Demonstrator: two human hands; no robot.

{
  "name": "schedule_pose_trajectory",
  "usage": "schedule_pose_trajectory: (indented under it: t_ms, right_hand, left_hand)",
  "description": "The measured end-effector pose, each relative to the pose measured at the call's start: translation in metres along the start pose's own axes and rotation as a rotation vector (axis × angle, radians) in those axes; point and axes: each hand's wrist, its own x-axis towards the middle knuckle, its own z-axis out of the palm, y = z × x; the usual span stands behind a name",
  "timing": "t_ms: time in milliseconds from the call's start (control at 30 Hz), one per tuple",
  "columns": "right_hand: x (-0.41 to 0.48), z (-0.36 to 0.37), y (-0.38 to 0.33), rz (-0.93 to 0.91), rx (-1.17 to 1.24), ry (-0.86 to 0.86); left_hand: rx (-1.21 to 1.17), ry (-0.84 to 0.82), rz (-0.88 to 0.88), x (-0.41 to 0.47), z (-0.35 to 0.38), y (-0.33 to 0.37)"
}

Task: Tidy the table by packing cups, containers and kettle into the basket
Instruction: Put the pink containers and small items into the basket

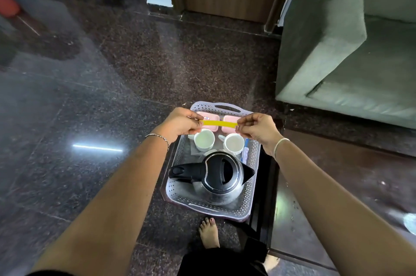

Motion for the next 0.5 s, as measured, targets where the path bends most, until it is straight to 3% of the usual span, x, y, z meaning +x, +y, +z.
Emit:
schedule_pose_trajectory:
  t_ms: [233,500]
  right_hand:
    - [0.012,0.016,0.015,0.091,-0.197,-0.118]
    - [0.021,0.011,0.02,0.006,-0.286,-0.015]
  left_hand:
    - [0.141,-0.027,0.028,0.015,-0.011,-0.032]
    - [0.124,-0.036,0.041,0.028,0.006,-0.025]
